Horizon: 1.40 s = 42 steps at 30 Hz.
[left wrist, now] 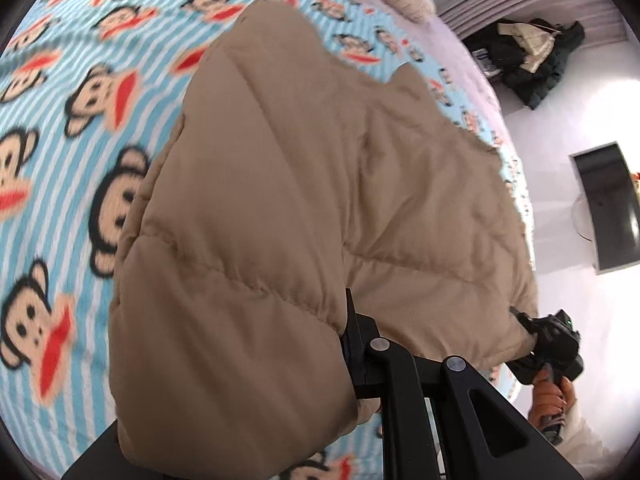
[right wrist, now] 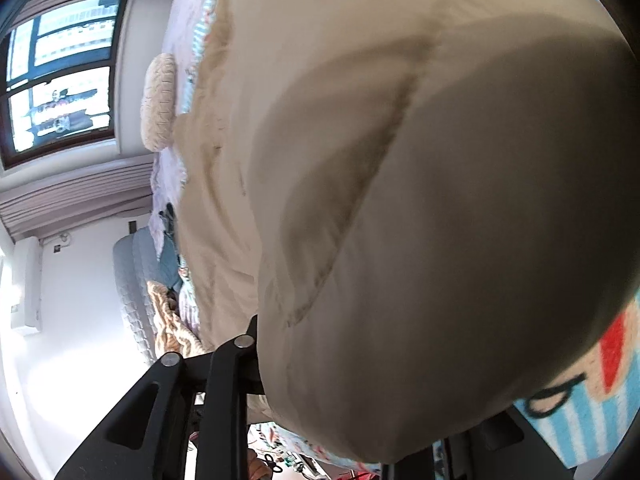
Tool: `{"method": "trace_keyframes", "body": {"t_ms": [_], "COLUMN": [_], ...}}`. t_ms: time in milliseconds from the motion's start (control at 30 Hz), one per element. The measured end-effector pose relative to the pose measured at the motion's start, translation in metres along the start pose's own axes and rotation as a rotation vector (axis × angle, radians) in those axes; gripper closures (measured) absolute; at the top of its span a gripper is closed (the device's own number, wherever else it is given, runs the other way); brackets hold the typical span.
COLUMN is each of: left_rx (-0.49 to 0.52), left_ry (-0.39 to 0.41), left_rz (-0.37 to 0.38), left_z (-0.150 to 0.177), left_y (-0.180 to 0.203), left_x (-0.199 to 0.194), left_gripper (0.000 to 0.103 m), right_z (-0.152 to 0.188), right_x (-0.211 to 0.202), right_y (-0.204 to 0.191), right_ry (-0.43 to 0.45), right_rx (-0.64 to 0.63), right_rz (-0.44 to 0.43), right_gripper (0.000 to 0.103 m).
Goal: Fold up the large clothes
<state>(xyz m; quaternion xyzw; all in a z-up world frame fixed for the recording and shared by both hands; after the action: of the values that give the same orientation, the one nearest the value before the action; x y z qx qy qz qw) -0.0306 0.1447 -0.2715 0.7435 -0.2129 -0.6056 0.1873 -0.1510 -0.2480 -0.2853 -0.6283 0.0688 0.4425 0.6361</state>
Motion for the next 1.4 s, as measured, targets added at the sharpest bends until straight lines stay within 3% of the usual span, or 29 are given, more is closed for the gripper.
{"method": "trace_keyframes", "body": {"t_ms": [33,67,167,200,267,433,667,900,967,1033,1067,1300,1400], "left_rx": [-0.010,-0.016,-0.019,-0.025,-0.038,-0.046,-0.030,-0.035,-0.035,-0.030,-0.022,0.072,0.091], "left_ry": [-0.002,0.001,0.023,0.031,0.033,0.040,0.044,0.015,0.006,-0.001,0.006,0.001,-0.001], "left_rz": [-0.016,-0.036,-0.156,-0.206,-0.229,-0.372,-0.497,-0.504,-0.509,-0.493,-0.492,-0.490,-0.480], "left_z": [0.003,0.004,0.008,0.011,0.017,0.033,0.052,0.076,0.078,0.076,0.073,0.039,0.023], "left_y": [-0.003,-0.005,-0.016,-0.021,-0.024,-0.041,-0.033,-0.014,-0.013,-0.012,-0.012,-0.017,-0.022], "left_x": [0.003,0.005,0.000,-0.006,-0.014,-0.046,-0.085,-0.105,-0.105,-0.104,-0.105,-0.112,-0.112], "left_gripper": [0.085,0.077,0.053,0.052,0.052,0.052,0.052,0.052,0.051,0.033,0.016,0.015,0.015], "right_z": [0.000,0.000,-0.001,0.000,0.002,0.015,0.038,0.066,0.073,0.079,0.082,0.104,0.111], "right_x": [0.000,-0.001,-0.007,-0.011,-0.018,-0.041,-0.068,-0.058,-0.058,-0.055,-0.050,-0.008,0.011], "right_y": [0.003,0.004,0.001,0.001,0.000,-0.004,-0.009,-0.039,-0.046,-0.052,-0.057,-0.088,-0.109], "right_ry": [-0.002,-0.001,-0.013,-0.016,-0.018,-0.013,-0.019,-0.053,-0.050,-0.038,-0.031,-0.052,-0.052], "right_rx": [0.002,0.000,-0.026,-0.032,-0.045,-0.121,-0.248,-0.377,-0.413,-0.452,-0.460,-0.469,-0.498], "right_rz": [0.016,0.034,0.077,0.090,0.130,0.228,0.293,0.382,0.391,0.403,0.411,0.432,0.440], "right_gripper": [0.063,0.058,0.056,0.055,0.051,0.050,0.050,0.049,0.041,0.039,0.039,0.038,0.032]}}
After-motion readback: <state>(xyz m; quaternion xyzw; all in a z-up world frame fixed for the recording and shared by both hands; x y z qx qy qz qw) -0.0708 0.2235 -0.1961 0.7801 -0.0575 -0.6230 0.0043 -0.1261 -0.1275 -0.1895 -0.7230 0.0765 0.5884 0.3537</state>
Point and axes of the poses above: each gripper's, at about its wrist camera, not at the fingertips, and x roughly the way its jaws point, y to its right, z to its underside, the point moved 9 cm from there along x, roughly the way its jaws point, and after that the axes turned 3 degrees about x, right-handed, at the moved point
